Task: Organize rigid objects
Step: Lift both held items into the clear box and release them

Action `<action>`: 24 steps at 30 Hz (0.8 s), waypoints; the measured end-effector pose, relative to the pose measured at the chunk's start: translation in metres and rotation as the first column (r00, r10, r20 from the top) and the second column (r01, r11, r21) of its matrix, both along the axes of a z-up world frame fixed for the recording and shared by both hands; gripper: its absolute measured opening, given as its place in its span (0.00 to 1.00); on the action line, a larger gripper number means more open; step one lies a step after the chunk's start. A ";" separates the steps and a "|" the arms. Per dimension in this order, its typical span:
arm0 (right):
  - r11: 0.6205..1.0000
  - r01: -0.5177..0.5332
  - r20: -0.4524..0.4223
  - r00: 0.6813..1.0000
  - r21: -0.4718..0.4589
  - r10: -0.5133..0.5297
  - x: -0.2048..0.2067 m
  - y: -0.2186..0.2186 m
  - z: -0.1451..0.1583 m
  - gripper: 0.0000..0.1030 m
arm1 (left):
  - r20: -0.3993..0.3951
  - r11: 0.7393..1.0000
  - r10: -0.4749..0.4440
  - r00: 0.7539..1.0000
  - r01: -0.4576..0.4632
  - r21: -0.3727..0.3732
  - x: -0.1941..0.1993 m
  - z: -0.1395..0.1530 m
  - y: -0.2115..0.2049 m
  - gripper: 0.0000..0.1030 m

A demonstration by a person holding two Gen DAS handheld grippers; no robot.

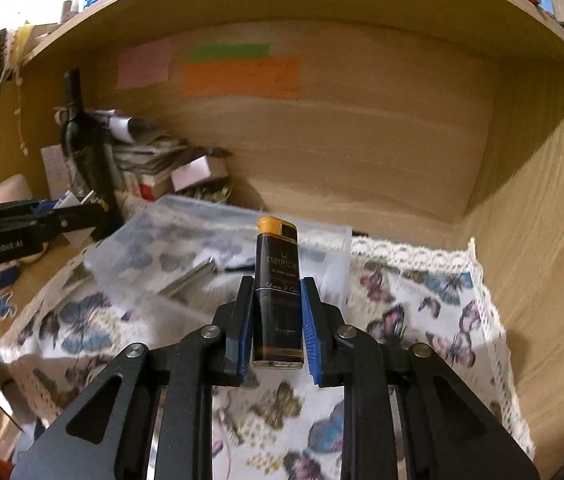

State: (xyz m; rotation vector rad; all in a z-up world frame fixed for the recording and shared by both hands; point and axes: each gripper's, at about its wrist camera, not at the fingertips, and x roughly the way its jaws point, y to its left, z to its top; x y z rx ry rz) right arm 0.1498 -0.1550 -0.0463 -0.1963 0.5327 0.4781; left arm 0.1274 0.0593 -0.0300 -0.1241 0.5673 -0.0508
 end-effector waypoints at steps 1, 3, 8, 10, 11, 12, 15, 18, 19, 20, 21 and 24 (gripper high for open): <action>1.000 0.001 0.002 1.000 -0.003 -0.001 0.004 0.002 0.001 0.19 | -0.001 1.000 0.005 1.000 -0.005 0.005 0.005 0.000 0.000 0.35; 1.000 0.005 0.003 1.000 -0.012 -0.005 0.013 0.006 0.001 0.19 | -0.012 1.000 0.009 1.000 -0.008 0.013 0.016 -0.002 0.000 0.35; 0.999 0.009 -0.037 0.999 -0.046 -0.010 0.038 0.017 -0.012 0.19 | -0.065 1.000 0.008 0.998 -0.007 0.024 0.039 -0.016 0.001 0.35; 0.998 0.011 -0.064 0.998 -0.065 -0.016 0.048 0.020 -0.021 0.19 | -0.089 0.999 0.010 0.996 -0.007 0.031 0.046 -0.023 0.002 0.35; 0.997 0.012 -0.078 0.997 -0.073 -0.017 0.052 0.021 -0.025 0.19 | -0.102 0.999 0.010 0.995 -0.006 0.035 0.050 -0.027 0.002 0.35; 0.997 0.011 -0.087 0.996 -0.079 -0.018 0.055 0.023 -0.028 0.19 | -0.113 0.999 0.010 0.994 -0.006 0.040 0.053 -0.030 0.001 0.35; 0.995 0.012 -0.121 0.992 -0.101 -0.025 0.064 0.025 -0.039 0.19 | -0.144 0.999 0.009 0.990 -0.001 0.055 0.063 -0.040 0.000 0.35; 0.993 0.012 -0.148 0.989 -0.118 -0.030 0.071 0.027 -0.047 0.19 | -0.168 0.998 0.005 0.986 0.005 0.064 0.069 -0.047 -0.002 0.35; 0.992 0.011 -0.156 0.987 -0.125 -0.031 0.072 0.028 -0.050 0.19 | -0.174 0.998 0.002 0.985 0.009 0.065 0.070 -0.050 -0.002 0.35; 0.992 0.009 -0.159 0.987 -0.129 -0.030 0.073 0.029 -0.051 0.19 | -0.185 0.998 -0.001 0.983 0.013 0.066 0.072 -0.052 -0.003 0.35; 0.991 0.006 -0.163 0.986 -0.132 -0.028 0.073 0.031 -0.053 0.19 | -0.192 0.998 -0.003 0.981 0.017 0.068 0.073 -0.053 -0.004 0.36; 0.991 0.001 -0.168 0.985 -0.136 -0.024 0.074 0.033 -0.056 0.19 | -0.197 0.996 -0.008 0.980 0.025 0.081 0.075 -0.055 -0.007 0.36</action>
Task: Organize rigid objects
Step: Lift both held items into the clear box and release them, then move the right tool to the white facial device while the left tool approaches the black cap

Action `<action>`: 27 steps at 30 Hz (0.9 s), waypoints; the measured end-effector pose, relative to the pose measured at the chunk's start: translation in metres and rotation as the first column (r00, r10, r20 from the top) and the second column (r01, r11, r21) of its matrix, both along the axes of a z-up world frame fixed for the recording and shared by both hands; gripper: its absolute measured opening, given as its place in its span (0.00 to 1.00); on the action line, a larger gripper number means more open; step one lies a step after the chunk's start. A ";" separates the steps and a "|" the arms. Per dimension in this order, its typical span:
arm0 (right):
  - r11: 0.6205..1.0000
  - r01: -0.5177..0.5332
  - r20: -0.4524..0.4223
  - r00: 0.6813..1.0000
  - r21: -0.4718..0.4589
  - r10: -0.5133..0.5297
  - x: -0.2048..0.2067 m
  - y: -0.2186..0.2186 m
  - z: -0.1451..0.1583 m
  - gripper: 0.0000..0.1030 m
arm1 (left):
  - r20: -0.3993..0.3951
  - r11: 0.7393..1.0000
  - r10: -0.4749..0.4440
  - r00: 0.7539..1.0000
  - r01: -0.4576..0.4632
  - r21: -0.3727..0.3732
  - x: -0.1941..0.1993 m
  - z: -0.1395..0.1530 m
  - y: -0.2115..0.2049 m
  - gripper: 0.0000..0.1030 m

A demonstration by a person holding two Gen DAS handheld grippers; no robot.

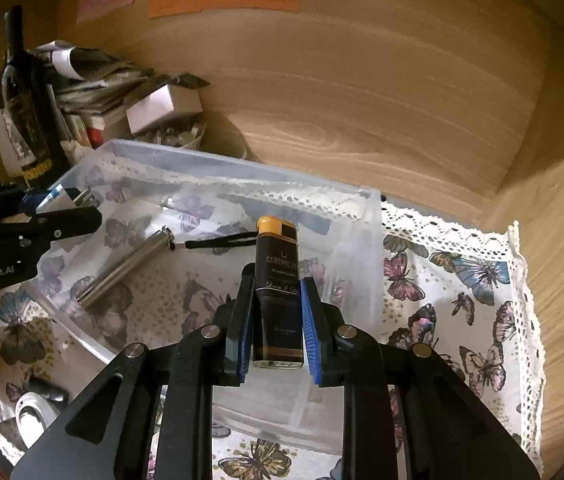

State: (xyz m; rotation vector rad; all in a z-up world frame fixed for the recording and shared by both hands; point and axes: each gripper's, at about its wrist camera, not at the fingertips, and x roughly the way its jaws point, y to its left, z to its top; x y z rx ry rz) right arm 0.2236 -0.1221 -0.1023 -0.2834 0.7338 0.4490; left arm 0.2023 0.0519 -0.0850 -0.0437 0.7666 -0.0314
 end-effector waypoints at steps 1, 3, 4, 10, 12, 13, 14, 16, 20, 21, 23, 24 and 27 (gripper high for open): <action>1.000 0.000 -0.003 1.000 0.003 0.000 0.000 -0.001 0.000 0.19 | -0.001 1.000 -0.002 1.000 0.002 0.001 0.000 0.000 -0.001 0.36; 1.000 0.002 -0.010 1.000 0.008 -0.002 0.001 -0.001 -0.001 0.19 | 0.000 1.000 -0.004 1.000 0.004 0.008 0.000 -0.001 -0.002 0.36; 1.000 0.003 -0.014 1.000 0.011 -0.003 0.001 -0.002 -0.001 0.19 | 0.001 1.000 -0.002 1.000 0.002 0.012 0.001 -0.001 -0.003 0.35; 1.000 -0.001 -0.020 1.000 0.020 0.001 -0.001 -0.003 0.001 0.36 | -0.018 1.000 -0.001 1.000 0.001 0.011 -0.002 0.002 -0.003 0.47; 1.000 -0.005 -0.003 1.000 0.018 0.005 -0.006 -0.003 0.004 0.39 | -0.001 1.000 0.001 1.000 -0.001 0.020 -0.006 0.007 -0.004 0.55; 1.000 -0.010 0.004 1.000 0.020 0.010 -0.009 -0.003 0.006 0.39 | 0.008 1.000 0.000 1.000 0.000 0.024 -0.008 0.009 -0.005 0.59; 1.000 -0.013 0.009 1.000 0.023 0.013 -0.011 -0.004 0.008 0.40 | 0.021 1.000 -0.001 1.000 0.001 0.029 -0.012 0.012 -0.006 0.61; 0.999 -0.019 0.021 1.000 0.032 0.018 -0.017 -0.005 0.013 0.43 | 0.040 0.999 -0.004 0.999 0.003 0.037 -0.018 0.017 -0.009 0.70; 0.998 -0.031 0.063 0.998 0.056 0.028 -0.035 -0.009 0.028 0.48 | 0.093 0.999 -0.019 0.995 0.015 0.036 -0.035 0.029 -0.012 0.86; 0.998 -0.035 0.070 0.997 0.061 0.031 -0.038 -0.010 0.030 0.48 | 0.100 0.999 -0.019 0.995 0.015 0.036 -0.039 0.031 -0.012 0.90; 0.996 -0.043 0.094 0.995 0.073 0.036 -0.048 -0.012 0.037 0.60 | 0.118 0.999 -0.013 0.993 0.008 0.037 -0.048 0.036 -0.012 0.94; 0.995 -0.048 0.109 0.993 0.082 0.039 -0.054 -0.014 0.041 0.64 | 0.124 0.999 -0.009 0.992 0.005 0.036 -0.053 0.037 -0.012 0.95; 0.993 -0.064 0.134 0.990 0.097 0.050 -0.068 -0.017 0.047 0.71 | 0.137 1.000 0.002 0.991 -0.006 0.027 -0.066 0.041 -0.009 0.97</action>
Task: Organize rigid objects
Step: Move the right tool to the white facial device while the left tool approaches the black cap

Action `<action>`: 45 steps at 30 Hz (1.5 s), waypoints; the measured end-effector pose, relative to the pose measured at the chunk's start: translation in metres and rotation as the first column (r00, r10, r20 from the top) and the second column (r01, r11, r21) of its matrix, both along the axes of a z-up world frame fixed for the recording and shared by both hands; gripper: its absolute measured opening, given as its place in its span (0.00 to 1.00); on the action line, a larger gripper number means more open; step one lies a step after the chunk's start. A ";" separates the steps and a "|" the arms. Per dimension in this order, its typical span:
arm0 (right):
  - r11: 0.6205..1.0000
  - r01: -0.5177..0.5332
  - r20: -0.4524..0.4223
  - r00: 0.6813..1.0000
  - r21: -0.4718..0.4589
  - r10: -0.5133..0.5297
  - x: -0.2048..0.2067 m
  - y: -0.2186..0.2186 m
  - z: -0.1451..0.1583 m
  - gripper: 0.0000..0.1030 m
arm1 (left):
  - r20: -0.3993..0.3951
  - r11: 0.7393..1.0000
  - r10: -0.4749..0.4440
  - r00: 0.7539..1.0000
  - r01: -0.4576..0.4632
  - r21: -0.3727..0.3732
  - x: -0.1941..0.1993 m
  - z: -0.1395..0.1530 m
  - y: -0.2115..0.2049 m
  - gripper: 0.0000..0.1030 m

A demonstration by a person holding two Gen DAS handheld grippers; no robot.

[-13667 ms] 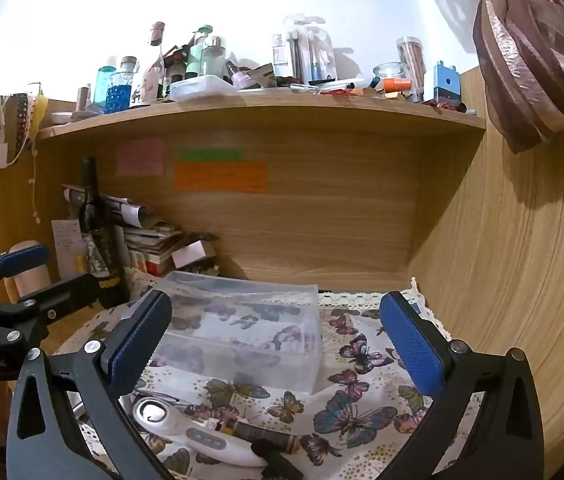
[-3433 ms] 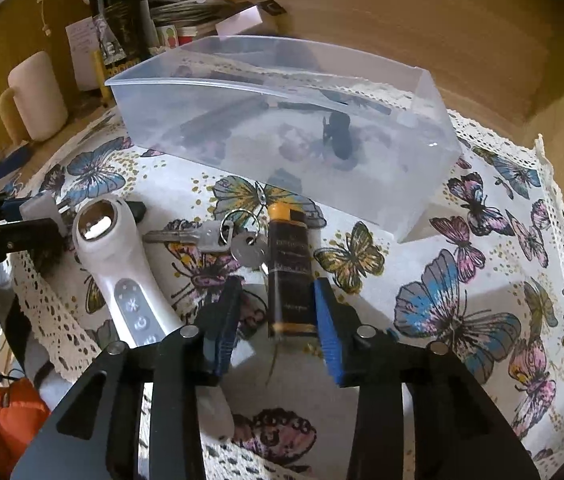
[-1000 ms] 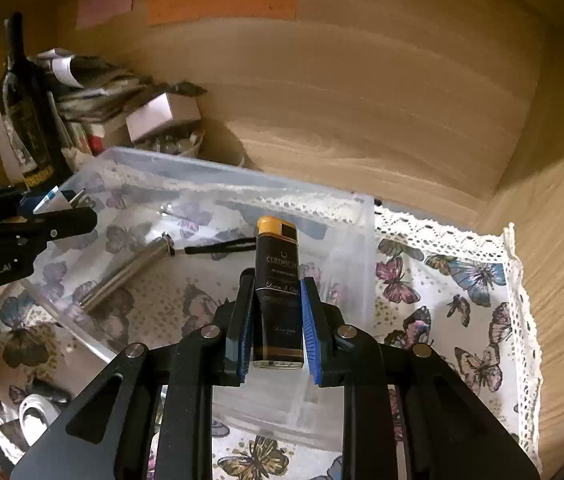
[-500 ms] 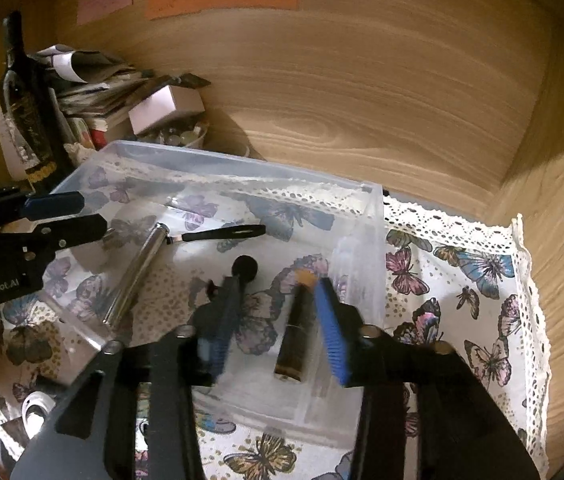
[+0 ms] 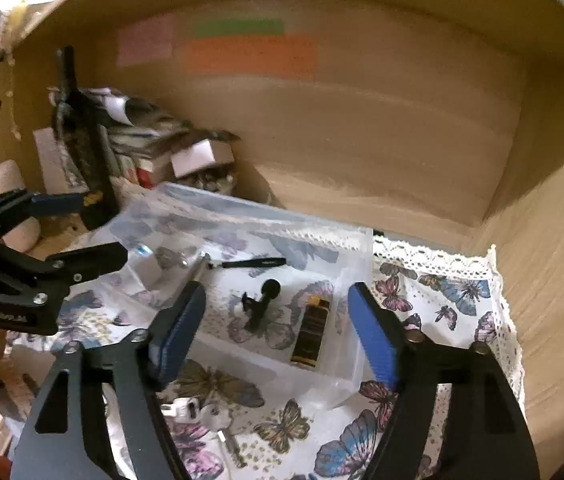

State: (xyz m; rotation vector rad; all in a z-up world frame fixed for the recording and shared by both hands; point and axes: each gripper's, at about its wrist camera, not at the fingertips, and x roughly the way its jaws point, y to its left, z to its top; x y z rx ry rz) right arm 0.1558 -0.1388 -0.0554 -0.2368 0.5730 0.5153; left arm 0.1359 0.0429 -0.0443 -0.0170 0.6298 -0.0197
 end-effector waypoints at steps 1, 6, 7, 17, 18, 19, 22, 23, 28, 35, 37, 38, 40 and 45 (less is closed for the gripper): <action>1.000 -0.006 0.006 1.000 0.003 0.006 -0.005 0.000 0.002 0.72 | 0.001 1.000 0.004 1.000 -0.004 -0.002 -0.005 0.000 0.001 0.97; 0.999 -0.030 0.021 0.999 0.018 0.030 -0.027 0.000 0.003 0.75 | 0.001 1.000 0.018 1.000 -0.018 0.005 -0.030 -0.002 0.004 0.98; 0.999 -0.037 0.018 0.999 0.022 0.037 -0.030 0.001 0.002 0.75 | -0.008 1.000 0.020 1.000 -0.020 0.012 -0.035 -0.004 0.005 0.98; 0.993 -0.113 -0.053 0.992 0.019 0.114 -0.065 0.015 -0.033 0.75 | -0.087 0.998 0.030 0.996 -0.025 0.054 -0.082 -0.036 0.002 0.98; 0.992 -0.122 -0.066 0.990 0.015 0.122 -0.067 0.017 -0.038 0.75 | -0.099 0.998 0.029 0.995 -0.024 0.049 -0.085 -0.040 0.002 0.98; 0.992 -0.128 -0.075 0.989 0.012 0.129 -0.069 0.019 -0.042 0.75 | -0.112 0.999 0.027 0.993 -0.022 0.045 -0.088 -0.044 0.002 0.98; 0.989 -0.150 -0.107 0.983 -0.001 0.149 -0.072 0.026 -0.056 0.75 | -0.152 0.999 0.035 0.988 -0.030 0.036 -0.096 -0.057 0.004 0.98; 0.988 -0.154 -0.115 0.982 -0.004 0.153 -0.073 0.028 -0.058 0.75 | -0.163 0.999 0.040 0.986 -0.036 0.030 -0.100 -0.061 0.006 0.98; 0.982 -0.188 -0.186 0.966 -0.018 0.181 -0.072 0.038 -0.077 0.75 | -0.203 0.998 0.052 0.978 -0.057 -0.018 -0.115 -0.071 0.013 0.98; 0.971 -0.237 -0.285 0.933 -0.034 0.218 -0.069 0.054 -0.100 0.58 | -0.227 0.996 0.035 0.973 -0.053 -0.071 -0.123 -0.076 0.016 0.98; 0.969 -0.245 -0.288 0.932 -0.043 0.222 -0.070 0.056 -0.102 0.49 | -0.229 0.997 0.025 0.973 -0.042 -0.072 -0.124 -0.077 0.014 0.98; 0.967 -0.249 -0.280 0.933 -0.047 0.226 -0.072 0.056 -0.102 0.44 | -0.229 0.997 0.017 0.973 -0.035 -0.073 -0.124 -0.078 0.012 0.98; 0.966 -0.257 -0.275 0.932 -0.041 0.237 -0.075 0.054 -0.099 0.34 | -0.232 0.996 0.005 0.973 -0.025 -0.082 -0.124 -0.078 0.009 0.98; 0.975 -0.219 -0.245 0.948 -0.038 0.203 -0.076 0.044 -0.094 0.33 | -0.248 0.995 -0.035 0.968 0.011 -0.097 -0.119 -0.085 -0.004 0.98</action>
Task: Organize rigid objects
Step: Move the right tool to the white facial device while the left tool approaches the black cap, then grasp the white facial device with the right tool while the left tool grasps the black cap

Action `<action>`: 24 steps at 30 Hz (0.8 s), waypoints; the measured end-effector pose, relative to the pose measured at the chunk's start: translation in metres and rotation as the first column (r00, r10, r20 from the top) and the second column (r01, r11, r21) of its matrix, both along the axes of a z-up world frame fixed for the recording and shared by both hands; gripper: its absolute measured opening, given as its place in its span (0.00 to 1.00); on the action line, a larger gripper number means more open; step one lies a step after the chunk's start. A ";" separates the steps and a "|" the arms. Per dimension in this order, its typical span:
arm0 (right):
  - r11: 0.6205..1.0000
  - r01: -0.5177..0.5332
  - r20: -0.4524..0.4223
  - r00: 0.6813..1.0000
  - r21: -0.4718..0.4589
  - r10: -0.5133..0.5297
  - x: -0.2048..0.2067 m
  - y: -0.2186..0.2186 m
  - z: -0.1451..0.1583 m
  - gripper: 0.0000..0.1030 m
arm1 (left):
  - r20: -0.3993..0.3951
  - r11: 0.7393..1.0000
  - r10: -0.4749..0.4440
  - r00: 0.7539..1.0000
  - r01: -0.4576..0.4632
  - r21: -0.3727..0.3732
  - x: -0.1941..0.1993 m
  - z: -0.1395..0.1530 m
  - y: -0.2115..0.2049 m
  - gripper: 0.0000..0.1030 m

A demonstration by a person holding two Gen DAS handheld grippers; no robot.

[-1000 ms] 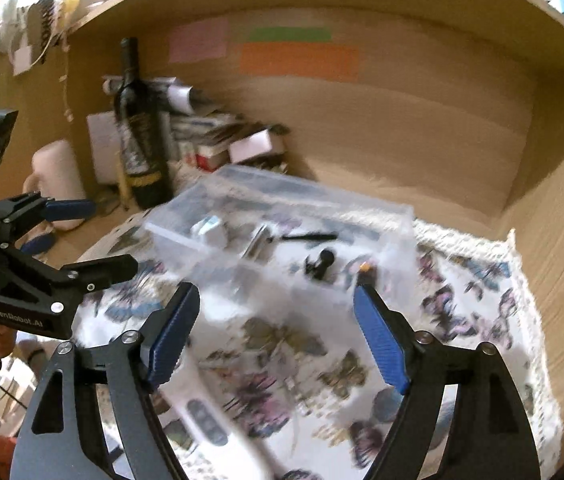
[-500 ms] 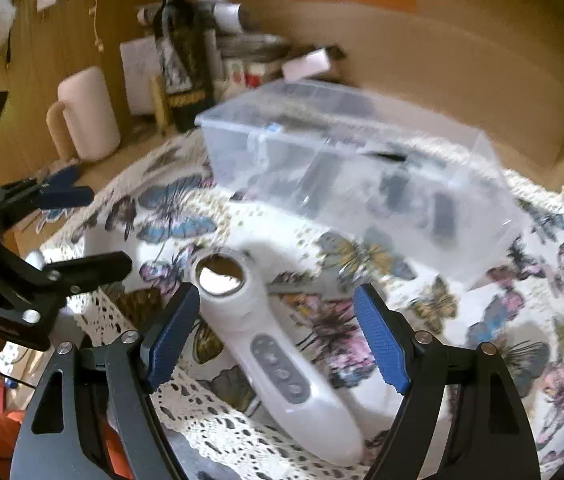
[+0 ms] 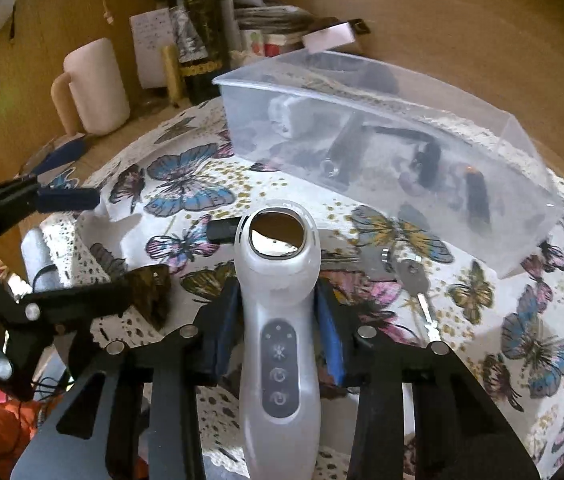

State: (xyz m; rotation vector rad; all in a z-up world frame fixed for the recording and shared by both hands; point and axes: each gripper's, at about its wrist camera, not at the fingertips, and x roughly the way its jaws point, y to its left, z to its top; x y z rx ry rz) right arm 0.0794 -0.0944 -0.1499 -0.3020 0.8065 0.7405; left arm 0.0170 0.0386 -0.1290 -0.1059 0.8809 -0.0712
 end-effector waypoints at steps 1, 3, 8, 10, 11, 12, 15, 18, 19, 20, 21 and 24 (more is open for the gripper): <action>1.000 0.011 0.000 1.000 0.014 -0.011 0.000 -0.005 0.002 0.33 | -0.008 1.000 -0.009 1.000 0.009 0.000 0.002 -0.003 -0.004 0.98; 0.999 0.030 0.007 1.000 0.030 -0.030 0.000 -0.011 0.007 0.33 | -0.017 1.000 -0.025 1.000 0.025 -0.007 0.004 -0.007 -0.008 0.98; 0.995 0.077 0.043 0.996 0.063 -0.080 0.001 -0.028 0.021 0.33 | -0.011 0.999 -0.038 0.999 0.038 0.023 0.007 -0.014 -0.020 0.84; 0.993 0.091 0.054 0.994 0.076 -0.096 0.001 -0.033 0.026 0.33 | 0.012 0.997 -0.053 0.999 0.052 0.051 0.006 -0.015 -0.025 0.74; 0.992 0.098 0.058 0.993 0.082 -0.103 0.001 -0.034 0.028 0.33 | 0.015 0.996 -0.060 0.998 0.059 0.066 0.005 -0.015 -0.026 0.71; 0.991 0.104 0.061 0.992 0.086 -0.109 0.002 -0.035 0.029 0.33 | 0.025 0.995 -0.065 0.998 0.063 0.082 0.004 -0.015 -0.029 0.63; 0.987 0.122 0.073 0.989 0.102 -0.130 0.002 -0.039 0.035 0.33 | 0.038 0.993 -0.094 0.995 0.090 0.079 0.000 -0.013 -0.030 0.36; 0.984 0.137 0.082 0.986 0.117 -0.147 0.004 -0.043 0.040 0.33 | 0.033 0.995 -0.076 0.997 0.074 0.060 0.001 -0.010 -0.026 0.33; 0.982 0.143 0.086 0.984 0.123 -0.154 0.004 -0.045 0.043 0.33 | 0.034 0.997 -0.065 0.997 0.063 0.050 0.002 -0.009 -0.023 0.32; 0.981 0.147 0.089 0.983 0.127 -0.159 0.005 -0.045 0.044 0.33 | 0.032 0.998 -0.056 0.998 0.055 0.042 0.004 -0.008 -0.021 0.32; 0.979 0.152 0.093 0.982 0.133 -0.165 0.005 -0.047 0.046 0.33 | 0.033 0.998 -0.047 0.998 0.046 0.036 0.005 -0.007 -0.018 0.32; 0.975 0.164 0.108 0.978 0.149 -0.181 0.006 -0.051 0.052 0.33 | 0.047 1.000 -0.028 0.999 0.027 0.013 0.008 0.000 -0.012 0.32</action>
